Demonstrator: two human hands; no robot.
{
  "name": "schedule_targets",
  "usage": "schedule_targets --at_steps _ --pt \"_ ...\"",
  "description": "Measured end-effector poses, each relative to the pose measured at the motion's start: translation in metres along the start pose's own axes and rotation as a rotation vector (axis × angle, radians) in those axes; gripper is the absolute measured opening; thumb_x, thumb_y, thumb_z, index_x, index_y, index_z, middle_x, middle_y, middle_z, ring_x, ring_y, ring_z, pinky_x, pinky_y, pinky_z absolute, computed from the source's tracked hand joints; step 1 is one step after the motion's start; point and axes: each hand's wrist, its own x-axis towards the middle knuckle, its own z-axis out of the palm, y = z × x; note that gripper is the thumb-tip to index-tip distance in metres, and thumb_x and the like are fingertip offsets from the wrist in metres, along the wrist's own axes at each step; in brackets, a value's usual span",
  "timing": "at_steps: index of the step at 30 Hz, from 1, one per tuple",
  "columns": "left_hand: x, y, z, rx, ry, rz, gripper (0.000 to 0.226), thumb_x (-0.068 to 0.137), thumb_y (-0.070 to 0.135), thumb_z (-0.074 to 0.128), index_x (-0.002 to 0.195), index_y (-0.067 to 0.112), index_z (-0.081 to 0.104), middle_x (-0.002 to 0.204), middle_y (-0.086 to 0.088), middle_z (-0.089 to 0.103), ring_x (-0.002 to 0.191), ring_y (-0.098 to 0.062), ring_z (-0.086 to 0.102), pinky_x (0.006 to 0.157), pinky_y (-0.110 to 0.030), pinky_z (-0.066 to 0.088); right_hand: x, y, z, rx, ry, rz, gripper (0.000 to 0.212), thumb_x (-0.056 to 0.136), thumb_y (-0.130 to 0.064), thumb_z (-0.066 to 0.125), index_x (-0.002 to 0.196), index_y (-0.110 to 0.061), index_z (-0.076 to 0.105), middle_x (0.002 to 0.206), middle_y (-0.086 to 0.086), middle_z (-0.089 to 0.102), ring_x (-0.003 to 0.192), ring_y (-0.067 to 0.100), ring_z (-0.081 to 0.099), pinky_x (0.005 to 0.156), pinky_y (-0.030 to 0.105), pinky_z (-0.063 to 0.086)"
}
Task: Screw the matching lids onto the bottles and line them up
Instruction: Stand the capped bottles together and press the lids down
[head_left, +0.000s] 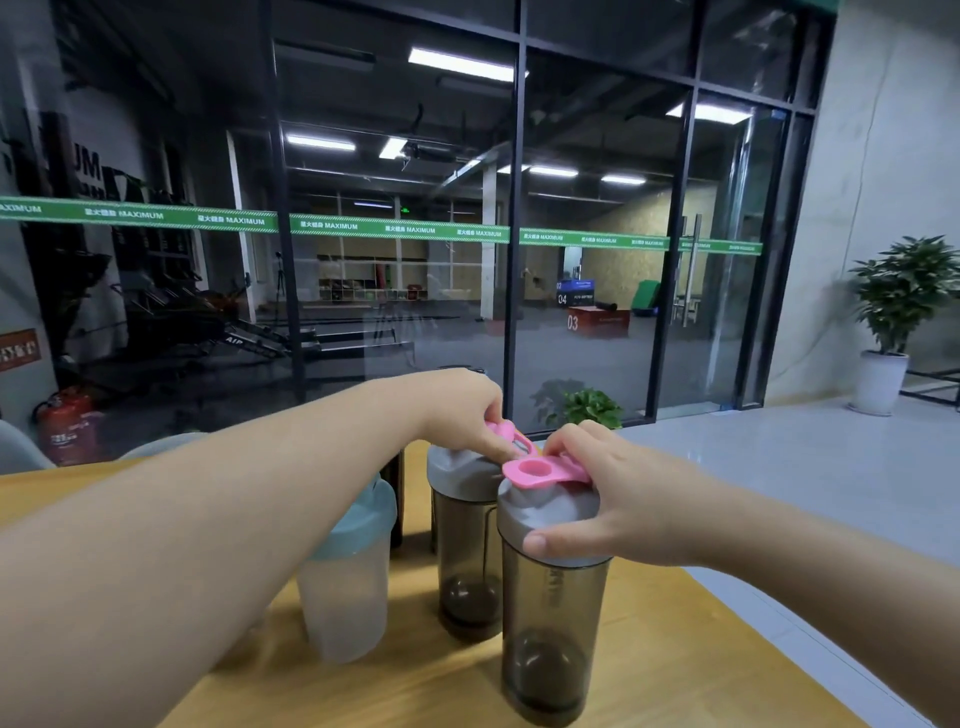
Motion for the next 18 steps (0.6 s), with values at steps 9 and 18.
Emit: schedule_targets --at_steps 9,18 --pt "0.011 0.011 0.017 -0.035 0.135 -0.135 0.061 0.072 0.074 0.052 0.071 0.014 0.044 0.066 0.001 0.048 0.058 -0.017 0.042 0.052 -0.031 0.031 -0.006 -0.002 0.000 0.007 0.008 0.005 0.071 0.066 -0.079 0.054 0.120 -0.035 0.037 0.112 -0.012 0.043 0.091 0.008 0.051 0.071 0.022 0.043" --pt "0.017 0.029 0.033 -0.025 0.334 -0.327 0.058 0.081 0.063 0.041 0.099 0.008 0.047 0.095 -0.005 0.060 0.086 -0.026 0.057 0.072 -0.035 0.045 -0.006 -0.002 -0.003 -0.040 -0.022 -0.026 0.071 0.065 -0.080 0.054 0.118 -0.038 0.031 0.108 -0.013 0.041 0.088 0.006 0.050 0.075 0.027 0.047"
